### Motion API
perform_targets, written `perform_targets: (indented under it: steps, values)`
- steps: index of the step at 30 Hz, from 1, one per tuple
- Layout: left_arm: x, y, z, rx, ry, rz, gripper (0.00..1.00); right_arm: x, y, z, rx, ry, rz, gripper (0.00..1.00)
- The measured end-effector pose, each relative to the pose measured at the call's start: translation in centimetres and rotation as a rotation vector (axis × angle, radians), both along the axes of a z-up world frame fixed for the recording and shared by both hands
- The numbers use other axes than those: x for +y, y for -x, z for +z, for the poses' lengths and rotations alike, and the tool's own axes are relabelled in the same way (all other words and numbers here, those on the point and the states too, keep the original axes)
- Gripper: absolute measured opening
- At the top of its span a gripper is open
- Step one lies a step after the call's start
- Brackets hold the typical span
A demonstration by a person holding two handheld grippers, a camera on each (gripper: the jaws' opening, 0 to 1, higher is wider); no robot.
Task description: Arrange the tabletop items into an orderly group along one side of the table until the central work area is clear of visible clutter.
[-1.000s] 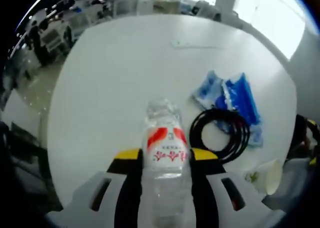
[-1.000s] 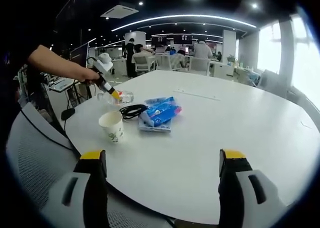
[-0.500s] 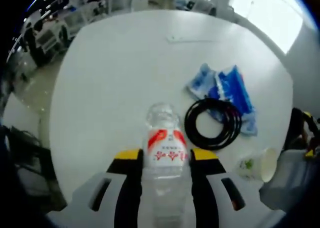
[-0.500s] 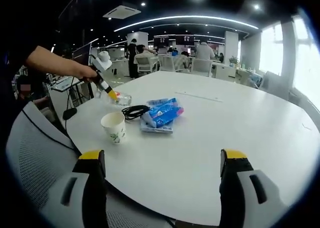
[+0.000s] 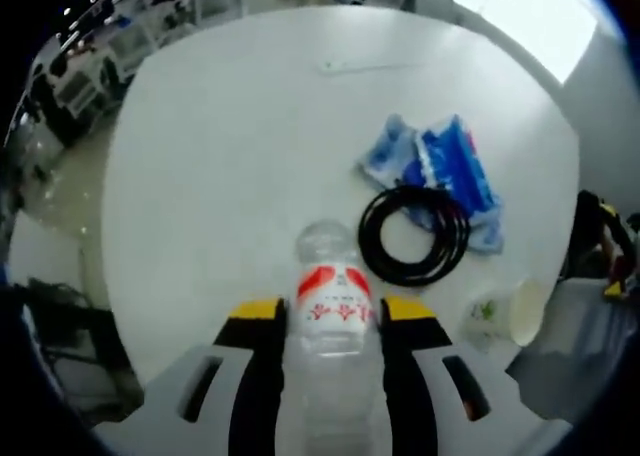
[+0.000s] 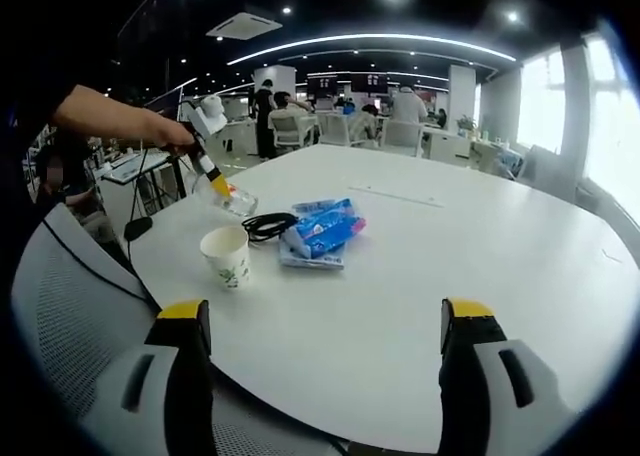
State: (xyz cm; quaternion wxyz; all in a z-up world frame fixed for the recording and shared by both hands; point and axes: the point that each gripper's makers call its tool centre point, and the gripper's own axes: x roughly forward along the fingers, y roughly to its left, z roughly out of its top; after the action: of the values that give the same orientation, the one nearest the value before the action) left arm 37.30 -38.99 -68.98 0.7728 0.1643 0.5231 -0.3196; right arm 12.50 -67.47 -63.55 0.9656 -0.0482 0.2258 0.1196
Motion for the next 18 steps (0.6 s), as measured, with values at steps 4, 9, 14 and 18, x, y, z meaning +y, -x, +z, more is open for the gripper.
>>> perform_targets:
  steps: [4,9,14,18]
  values:
    - [0.2,0.2,0.1,0.016,-0.025,-0.021,0.34,0.0,0.0,0.0,0.0,0.001,0.0,0.95]
    - [0.4,0.3,0.4,0.039,-0.052,-0.044,0.34,0.1,0.0,0.0,0.001,0.0,0.002,0.95]
    - [0.4,0.7,0.5,0.073,-0.083,-0.083,0.34,0.0,0.0,0.0,0.0,0.001,0.001,0.95]
    - [0.4,1.1,0.5,0.105,-0.141,-0.156,0.34,0.1,0.0,0.0,0.0,0.001,0.002,0.95]
